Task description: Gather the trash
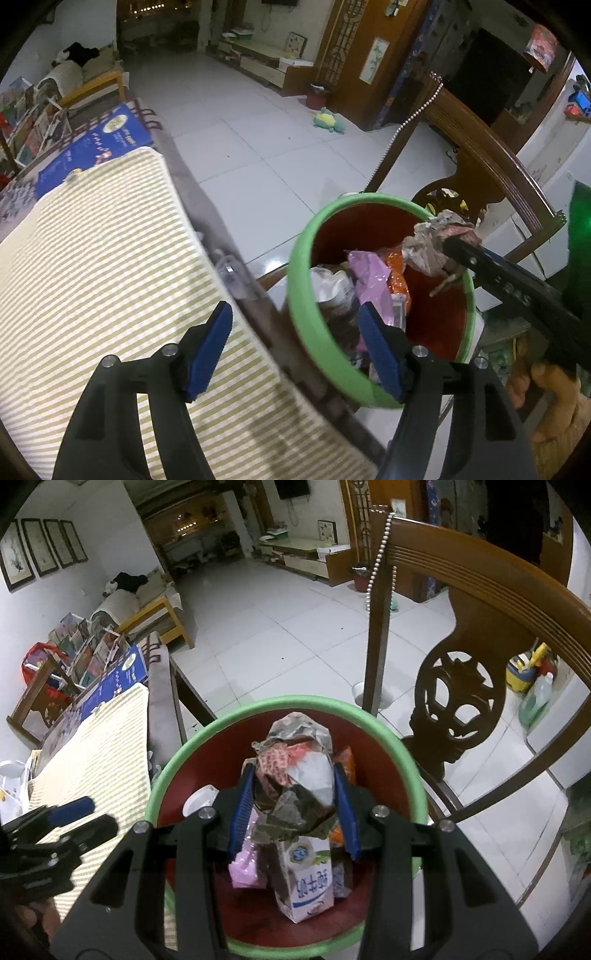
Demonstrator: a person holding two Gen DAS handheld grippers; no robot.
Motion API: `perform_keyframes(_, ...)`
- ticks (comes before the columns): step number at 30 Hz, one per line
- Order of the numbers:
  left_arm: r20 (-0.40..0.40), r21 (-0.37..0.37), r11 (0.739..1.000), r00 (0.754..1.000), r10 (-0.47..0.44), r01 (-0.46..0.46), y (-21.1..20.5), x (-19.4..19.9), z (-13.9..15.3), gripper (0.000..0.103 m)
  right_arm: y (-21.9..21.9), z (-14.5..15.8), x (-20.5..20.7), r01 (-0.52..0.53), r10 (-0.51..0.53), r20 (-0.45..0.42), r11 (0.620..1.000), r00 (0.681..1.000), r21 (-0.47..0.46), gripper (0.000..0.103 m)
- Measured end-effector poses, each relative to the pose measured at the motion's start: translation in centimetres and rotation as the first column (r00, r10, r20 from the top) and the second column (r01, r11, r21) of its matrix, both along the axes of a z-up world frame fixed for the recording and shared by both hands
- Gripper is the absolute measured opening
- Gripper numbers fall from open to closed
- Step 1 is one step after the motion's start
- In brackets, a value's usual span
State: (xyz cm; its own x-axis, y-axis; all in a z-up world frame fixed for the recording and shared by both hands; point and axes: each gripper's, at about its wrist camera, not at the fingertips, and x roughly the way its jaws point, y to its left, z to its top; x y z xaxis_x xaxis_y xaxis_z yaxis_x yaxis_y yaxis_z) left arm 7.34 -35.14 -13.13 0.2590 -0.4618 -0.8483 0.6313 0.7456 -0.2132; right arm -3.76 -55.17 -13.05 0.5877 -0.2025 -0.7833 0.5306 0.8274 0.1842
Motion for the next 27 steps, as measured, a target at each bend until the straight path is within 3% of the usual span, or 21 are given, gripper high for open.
perform_keyframes(8,0.067,-0.02,1.0,0.998,0.013,-0.012,5.0,0.8,1.9,0.072,2.3,-0.4,2.3,0.022,-0.024,-0.027,0.998,0.999,-0.058,0.045)
perform_keyframes(13,0.075,-0.037,0.999,0.997,0.026,-0.023,8.3,1.3,2.1,0.077,4.2,-0.1,2.5,0.061,-0.064,-0.033,0.993,0.997,-0.098,0.075)
perform_keyframes(17,0.068,-0.047,0.999,0.997,0.029,-0.026,10.7,1.4,2.0,0.077,6.3,0.2,2.1,0.085,-0.09,-0.041,0.991,0.995,-0.105,0.083)
perform_keyframes(22,0.069,-0.062,0.998,0.997,0.031,-0.026,13.4,1.4,2.1,0.08,10.7,1.2,0.7,0.082,-0.082,-0.001,0.993,0.997,-0.09,0.092)
perform_keyframes(27,0.101,-0.092,0.996,0.994,0.029,-0.02,16.8,0.9,3.3,0.084,17.0,4.6,-1.2,0.019,0.0,0.165,0.994,0.986,-0.112,0.098)
